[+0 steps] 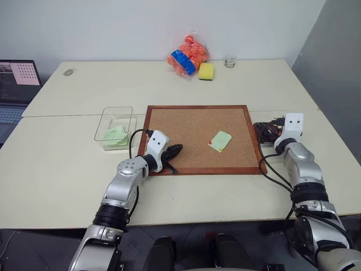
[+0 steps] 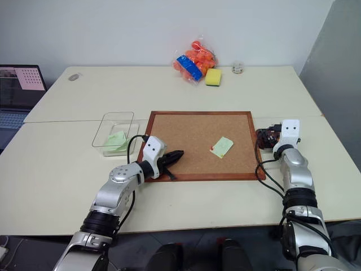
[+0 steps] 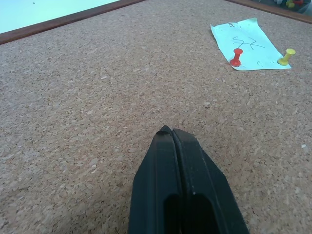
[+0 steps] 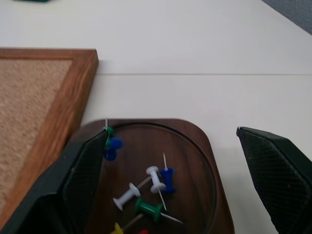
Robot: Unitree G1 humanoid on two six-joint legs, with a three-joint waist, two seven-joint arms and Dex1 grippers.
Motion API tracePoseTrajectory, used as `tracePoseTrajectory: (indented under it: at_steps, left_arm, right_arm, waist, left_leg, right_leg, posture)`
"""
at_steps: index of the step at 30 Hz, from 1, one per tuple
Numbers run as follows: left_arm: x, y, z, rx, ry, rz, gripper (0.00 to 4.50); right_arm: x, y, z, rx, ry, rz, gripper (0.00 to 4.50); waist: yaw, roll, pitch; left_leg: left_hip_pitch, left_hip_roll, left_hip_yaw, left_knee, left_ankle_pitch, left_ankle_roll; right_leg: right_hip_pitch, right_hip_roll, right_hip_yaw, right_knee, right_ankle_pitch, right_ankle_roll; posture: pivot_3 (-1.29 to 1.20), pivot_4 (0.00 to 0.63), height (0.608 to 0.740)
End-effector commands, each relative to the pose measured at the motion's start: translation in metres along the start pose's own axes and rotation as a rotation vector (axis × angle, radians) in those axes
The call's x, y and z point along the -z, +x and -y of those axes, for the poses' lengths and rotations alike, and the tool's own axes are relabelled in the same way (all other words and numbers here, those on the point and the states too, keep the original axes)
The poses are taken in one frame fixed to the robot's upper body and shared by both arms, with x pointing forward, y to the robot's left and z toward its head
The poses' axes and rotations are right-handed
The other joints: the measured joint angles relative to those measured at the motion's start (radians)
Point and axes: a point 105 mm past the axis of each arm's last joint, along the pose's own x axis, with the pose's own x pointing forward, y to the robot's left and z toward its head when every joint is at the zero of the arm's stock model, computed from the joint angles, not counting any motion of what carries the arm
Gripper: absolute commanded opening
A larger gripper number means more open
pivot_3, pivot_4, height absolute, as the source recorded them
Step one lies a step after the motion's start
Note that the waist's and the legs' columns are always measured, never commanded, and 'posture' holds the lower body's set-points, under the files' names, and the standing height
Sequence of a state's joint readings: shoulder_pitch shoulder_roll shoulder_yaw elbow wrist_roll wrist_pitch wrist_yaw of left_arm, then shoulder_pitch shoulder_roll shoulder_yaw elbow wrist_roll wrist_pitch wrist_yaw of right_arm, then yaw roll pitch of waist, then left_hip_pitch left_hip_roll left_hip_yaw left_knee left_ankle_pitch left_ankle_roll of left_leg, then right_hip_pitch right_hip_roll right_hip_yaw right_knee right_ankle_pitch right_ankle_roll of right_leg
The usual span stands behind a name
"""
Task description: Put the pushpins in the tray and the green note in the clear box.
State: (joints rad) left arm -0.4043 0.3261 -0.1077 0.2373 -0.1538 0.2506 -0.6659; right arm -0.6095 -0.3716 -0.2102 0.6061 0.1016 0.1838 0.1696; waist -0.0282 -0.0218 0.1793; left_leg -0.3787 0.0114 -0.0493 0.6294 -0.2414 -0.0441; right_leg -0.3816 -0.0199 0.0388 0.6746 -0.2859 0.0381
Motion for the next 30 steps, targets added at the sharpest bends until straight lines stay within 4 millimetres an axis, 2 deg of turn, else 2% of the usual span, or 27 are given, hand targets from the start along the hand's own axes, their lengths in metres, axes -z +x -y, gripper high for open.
tracePoseTrajectory:
  at_steps: [1,6,15,19,22,26,30]
  left_arm:
    - [0.021,0.002,0.002,-0.005,-0.029,-0.074,0.0]
    - [0.02,0.002,0.002,-0.005,-0.028,-0.073,0.0]
    - [0.02,0.004,0.003,-0.001,-0.031,-0.07,0.0]
    - [0.02,0.005,0.003,-0.003,-0.03,-0.068,0.0]
    - [0.02,0.005,0.003,-0.004,-0.029,-0.067,0.0]
    - [0.021,0.005,0.003,-0.004,-0.028,-0.068,0.0]
    - [0.021,0.005,0.004,0.001,-0.029,-0.071,0.0]
  right_arm:
    - [-0.012,0.002,0.003,0.008,-0.033,0.025,4.48]
    - [-0.014,0.002,0.005,0.018,-0.029,0.037,4.48]
    - [-0.037,-0.004,-0.002,-0.046,-0.01,0.163,4.48]
    - [-0.055,-0.017,-0.023,-0.197,-0.031,0.241,4.48]
    - [-0.06,-0.035,-0.049,-0.411,-0.017,0.26,4.48]
    - [-0.048,-0.065,-0.079,-0.668,-0.103,0.224,4.48]
    - [-0.035,-0.081,-0.095,-0.788,-0.172,0.199,4.48]
  waist:
    - [0.0,0.0,0.0]
    - [0.0,0.0,0.0]
    - [0.0,0.001,0.001]
    - [0.002,0.001,0.001]
    - [0.002,0.002,0.001]
    - [0.003,0.002,0.001]
    - [0.003,0.003,0.001]
  left_leg:
    - [0.0,0.0,0.0,0.0,0.0,0.0]
    - [-0.001,0.0,0.0,0.0,0.0,0.0]
    - [-0.001,0.0,0.0,0.0,0.001,0.001]
    - [-0.002,0.0,-0.001,0.0,0.001,0.001]
    - [-0.003,0.0,-0.001,0.0,0.001,0.001]
    - [-0.003,0.0,-0.001,0.0,0.001,0.001]
    - [-0.004,0.0,-0.001,0.0,0.001,0.002]
  right_leg:
    - [0.0,0.0,0.0,0.0,0.0,0.0]
    - [0.0,0.0,0.0,0.0,0.0,0.0]
    - [-0.001,0.0,0.001,0.0,0.001,0.001]
    - [-0.001,0.0,0.0,-0.001,0.001,0.001]
    - [-0.002,-0.001,0.0,-0.001,0.001,0.002]
    - [-0.001,-0.001,-0.001,-0.002,0.001,0.002]
    - [-0.001,0.0,-0.001,-0.006,0.003,0.004]
  posture:
    - [0.0,0.15,0.74]
    - [0.0,0.15,0.74]
    - [0.0,0.15,0.74]
    - [0.0,0.15,0.74]
    - [0.0,0.15,0.74]
    - [0.0,0.15,0.74]
    - [0.0,0.15,0.74]
